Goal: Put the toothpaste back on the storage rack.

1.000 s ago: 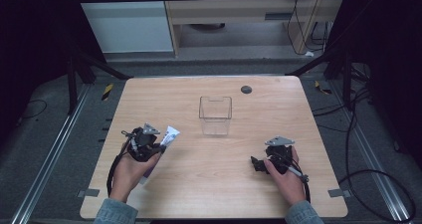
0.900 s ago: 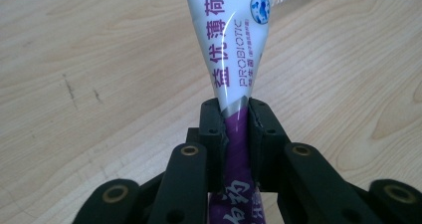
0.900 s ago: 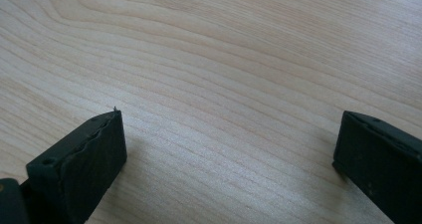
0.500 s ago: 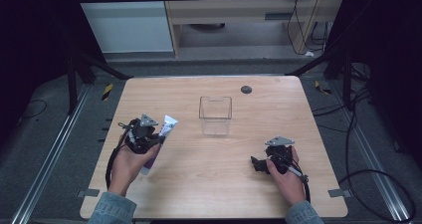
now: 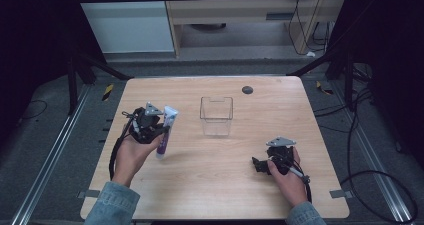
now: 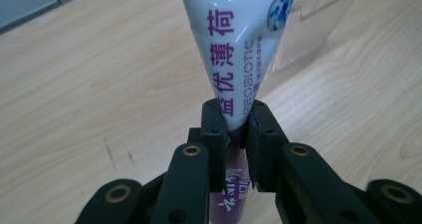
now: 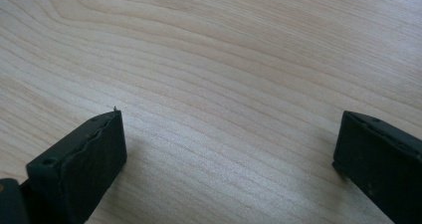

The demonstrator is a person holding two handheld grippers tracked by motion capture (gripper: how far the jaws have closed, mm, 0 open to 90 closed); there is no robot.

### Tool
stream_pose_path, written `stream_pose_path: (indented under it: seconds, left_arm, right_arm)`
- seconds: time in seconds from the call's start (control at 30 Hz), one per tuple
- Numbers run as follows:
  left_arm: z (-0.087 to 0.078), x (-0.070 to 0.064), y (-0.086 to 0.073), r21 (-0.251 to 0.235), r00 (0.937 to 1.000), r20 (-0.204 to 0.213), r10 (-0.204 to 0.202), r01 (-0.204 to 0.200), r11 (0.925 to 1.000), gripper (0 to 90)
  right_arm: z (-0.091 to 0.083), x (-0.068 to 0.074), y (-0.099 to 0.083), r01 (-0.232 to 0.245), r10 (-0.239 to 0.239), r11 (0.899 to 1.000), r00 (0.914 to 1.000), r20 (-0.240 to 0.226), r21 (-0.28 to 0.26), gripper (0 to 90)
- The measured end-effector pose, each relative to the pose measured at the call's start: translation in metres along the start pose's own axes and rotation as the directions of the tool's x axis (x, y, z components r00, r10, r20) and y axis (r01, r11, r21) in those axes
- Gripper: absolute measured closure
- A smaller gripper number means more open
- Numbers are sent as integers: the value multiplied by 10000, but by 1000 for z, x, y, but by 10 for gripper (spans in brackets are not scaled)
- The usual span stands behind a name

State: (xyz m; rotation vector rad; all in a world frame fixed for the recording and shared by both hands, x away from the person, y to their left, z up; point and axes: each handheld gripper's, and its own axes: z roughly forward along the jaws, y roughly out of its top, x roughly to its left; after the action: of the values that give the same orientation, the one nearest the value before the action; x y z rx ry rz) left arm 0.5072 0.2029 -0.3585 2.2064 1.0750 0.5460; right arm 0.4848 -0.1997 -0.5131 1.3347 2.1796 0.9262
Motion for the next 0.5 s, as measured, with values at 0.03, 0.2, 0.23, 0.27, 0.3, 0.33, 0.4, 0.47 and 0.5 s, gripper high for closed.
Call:
stream_pose_path:
  seconds: [0.03, 0.2, 0.23, 0.27, 0.3, 0.33, 0.4, 0.47, 0.5]
  left_arm:
    - [-1, -1, 4, -175, 10000, -33, 15, -15, 9998, 797]
    - [-7, -2, 16, -630, 9999, -143, 24, -33, 9980, 799]
    - [-7, -2, 16, -630, 9999, -143, 24, -33, 9980, 799]
    - [-8, -3, 20, -804, 9999, -106, -35, 26, 9968, 799]
    - [-8, -3, 22, -789, 10000, -83, -43, 36, 9969, 798]
    - [-8, -4, 24, -788, 10000, -70, 30, -36, 9969, 798]
    - [-7, -7, 27, -763, 9999, -65, 121, -125, 9970, 799]
    - [-5, -8, 29, -750, 9998, -11, 178, -178, 9970, 798]
    - [-4, -9, 30, -778, 9998, 1, 196, -196, 9968, 799]
  right_arm:
    - [0, 0, 0, -54, 54, 10000, 10000, -11, 17, 4]
    - [0, 0, 0, -47, 47, 10000, 10000, -9, 14, 4]
    - [0, 0, 0, -49, 49, 10000, 10000, -12, 22, 4]
    - [0, 0, 0, -44, 44, 10000, 10000, -5, 12, 4]
    - [0, 0, 0, -3, 3, 10000, 10000, -3, -4, 4]
    - [0, 0, 0, -63, 63, 10000, 10000, -14, 13, 4]
    - [0, 0, 0, -3, 3, 10000, 10000, -2, -3, 4]
    - [0, 0, 0, -42, 42, 10000, 10000, -6, 17, 4]
    - [0, 0, 0, -43, 43, 10000, 10000, -8, 14, 4]
